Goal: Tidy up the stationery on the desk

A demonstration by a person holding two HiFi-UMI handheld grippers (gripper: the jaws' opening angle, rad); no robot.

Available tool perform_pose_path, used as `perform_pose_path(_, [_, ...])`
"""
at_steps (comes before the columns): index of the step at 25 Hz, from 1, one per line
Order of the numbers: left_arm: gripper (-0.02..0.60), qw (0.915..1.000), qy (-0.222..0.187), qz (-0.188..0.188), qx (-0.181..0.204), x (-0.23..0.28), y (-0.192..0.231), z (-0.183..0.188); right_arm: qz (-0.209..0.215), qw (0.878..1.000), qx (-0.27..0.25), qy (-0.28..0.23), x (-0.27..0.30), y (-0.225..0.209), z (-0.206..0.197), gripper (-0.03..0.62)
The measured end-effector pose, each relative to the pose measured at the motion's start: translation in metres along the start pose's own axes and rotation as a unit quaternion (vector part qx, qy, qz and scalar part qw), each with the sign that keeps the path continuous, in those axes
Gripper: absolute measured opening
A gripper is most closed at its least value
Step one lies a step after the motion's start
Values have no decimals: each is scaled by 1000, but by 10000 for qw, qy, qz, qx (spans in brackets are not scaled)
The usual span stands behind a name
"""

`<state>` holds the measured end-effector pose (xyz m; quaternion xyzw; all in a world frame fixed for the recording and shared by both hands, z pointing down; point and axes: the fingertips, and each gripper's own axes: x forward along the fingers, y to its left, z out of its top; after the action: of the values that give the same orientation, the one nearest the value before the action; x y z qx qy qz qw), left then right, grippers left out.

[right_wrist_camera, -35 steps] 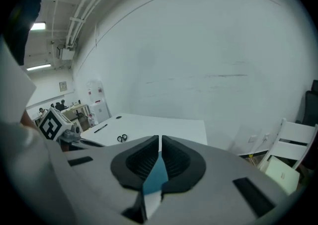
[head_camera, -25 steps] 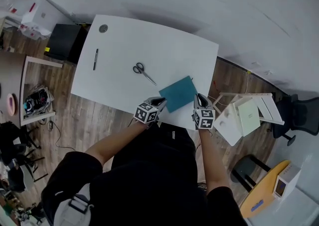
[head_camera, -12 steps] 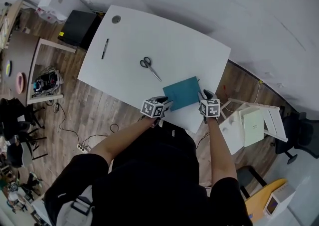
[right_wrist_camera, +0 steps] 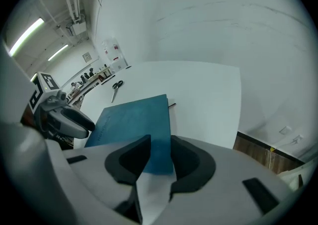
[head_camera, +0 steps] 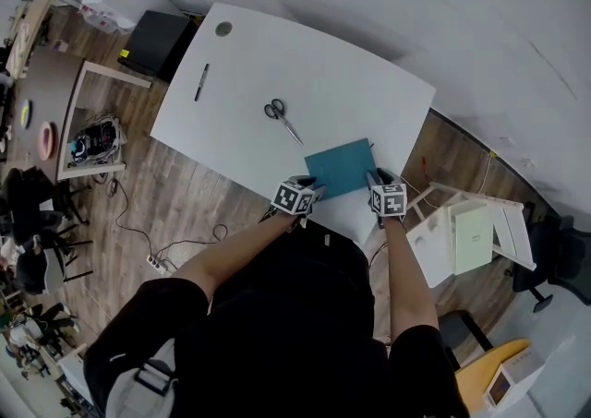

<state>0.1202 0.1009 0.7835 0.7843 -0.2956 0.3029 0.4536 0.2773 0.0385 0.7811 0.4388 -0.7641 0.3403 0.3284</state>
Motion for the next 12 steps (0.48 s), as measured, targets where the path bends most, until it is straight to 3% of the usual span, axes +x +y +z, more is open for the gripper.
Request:
perform_pose_path(6, [169, 9999, 12, 110, -5, 0, 4, 8, -61, 9990, 405, -163, -6, 0, -5, 126])
perform_pose_path(12, [169, 9996, -17, 169, 204, 4, 6, 23, -351, 9957, 828, -209, -28, 11, -42, 126])
